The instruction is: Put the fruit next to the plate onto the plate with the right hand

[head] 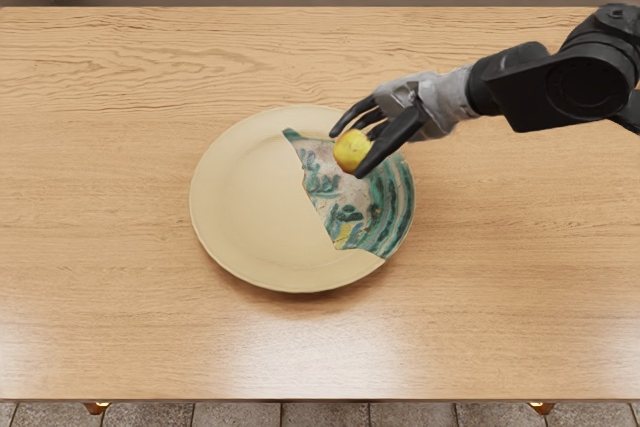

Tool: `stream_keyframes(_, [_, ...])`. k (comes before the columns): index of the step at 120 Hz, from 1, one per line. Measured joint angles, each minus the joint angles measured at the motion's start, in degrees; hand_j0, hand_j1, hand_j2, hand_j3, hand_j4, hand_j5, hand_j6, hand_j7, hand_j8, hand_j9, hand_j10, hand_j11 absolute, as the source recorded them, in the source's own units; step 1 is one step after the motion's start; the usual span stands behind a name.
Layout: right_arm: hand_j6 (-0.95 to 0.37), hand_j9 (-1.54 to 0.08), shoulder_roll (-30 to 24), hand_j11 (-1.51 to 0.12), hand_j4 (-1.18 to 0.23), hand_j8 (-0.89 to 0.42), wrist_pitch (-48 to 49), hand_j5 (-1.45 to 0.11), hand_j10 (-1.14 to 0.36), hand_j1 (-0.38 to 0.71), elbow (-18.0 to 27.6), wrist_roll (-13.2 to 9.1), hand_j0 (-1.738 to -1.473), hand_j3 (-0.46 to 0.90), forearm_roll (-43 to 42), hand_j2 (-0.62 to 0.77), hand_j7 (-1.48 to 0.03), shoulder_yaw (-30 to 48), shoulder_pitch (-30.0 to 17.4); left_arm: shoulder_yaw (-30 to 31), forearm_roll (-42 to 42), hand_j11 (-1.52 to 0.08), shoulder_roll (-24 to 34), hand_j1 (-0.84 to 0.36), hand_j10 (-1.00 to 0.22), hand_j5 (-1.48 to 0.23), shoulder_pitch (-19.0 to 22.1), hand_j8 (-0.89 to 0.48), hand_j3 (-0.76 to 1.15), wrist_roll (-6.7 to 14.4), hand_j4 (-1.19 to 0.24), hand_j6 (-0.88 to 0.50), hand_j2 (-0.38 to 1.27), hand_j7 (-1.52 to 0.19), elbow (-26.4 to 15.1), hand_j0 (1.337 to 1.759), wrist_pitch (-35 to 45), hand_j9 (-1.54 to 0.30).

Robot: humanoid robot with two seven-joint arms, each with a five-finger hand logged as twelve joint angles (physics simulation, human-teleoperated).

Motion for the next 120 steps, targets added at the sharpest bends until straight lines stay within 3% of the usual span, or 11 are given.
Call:
stream_keyframes(33, [-0.42,-0.79,12.2,-0.78,-0.62,-0.45,-0.5,-0.8,-0.63,0.33,-6.2,0.0,-1.658,0.0,-1.7,0.26,-0.8,0.1,0.2,0.0,0.0,-0.32,0.0,0.06,-0.24,-0.32,0.0,-0.24,0.0,0.0,-0.24,-0.24,0.05,-0.32,0.0,1.658,0.0,-0.32])
stream_keyframes(50, [-0.43,-0.8,14.7,-0.8,-0.63,-0.46,-0.6,-0.81,-0.63,0.31,-8.3,0.0,-1.658,0.0,-2.6,0.25,-0.81,0.0,-0.1,0.0,0.0,-0.32,0.0,0.06,-0.24,-0.32,0.0,-0.24,0.0,0.0,-0.24,-0.24,0.05,-0.32,0.0,1.658,0.0,-0.32])
stream_keyframes(56, [-0.43,-0.76,15.0,-0.75,-0.59,-0.46,-0.6,-0.76,-0.59,0.28,-8.6,0.0,-1.658,0.0,-2.7,0.19,-0.76,-0.1,-0.2,0.0,0.0,-0.32,0.0,0.06,-0.24,-0.32,0.0,-0.24,0.0,0.0,-0.24,-0.24,0.05,-0.32,0.0,1.658,0.0,-0.32])
stream_keyframes(73, [-0.32,-0.51,15.4,-0.51,-0.4,-0.33,-0.7,-0.51,-0.4,0.09,-8.9,0.0,-1.658,0.0,-2.8,0.08,-0.51,-0.1,-0.2,0.0,0.0,-0.32,0.0,0.06,-0.24,-0.32,0.0,-0.24,0.0,0.0,-0.24,-0.24,0.05,-0.32,0.0,1.658,0.0,-0.32])
stream_keyframes(96, [-0.17,-0.25,15.0,-0.25,-0.2,-0.17,-0.5,-0.25,-0.2,-0.13,-8.7,0.0,-1.658,0.0,-3.0,0.02,-0.26,0.3,0.0,0.0,0.0,-0.32,0.0,0.06,-0.24,-0.32,0.0,-0.24,0.0,0.0,-0.24,-0.24,0.05,-0.32,0.0,1.658,0.0,-0.32])
stream_keyframes(120, [-0.09,-0.14,5.0,-0.14,-0.1,-0.1,14.1,-0.14,-0.11,-0.23,-3.8,0.0,-1.658,0.0,2.4,0.0,-0.14,12.1,-4.4,0.0,0.0,-0.32,0.0,0.06,-0.24,-0.32,0.0,-0.24,0.0,0.0,-0.24,-0.24,0.05,-0.32,0.0,1.658,0.0,-0.32])
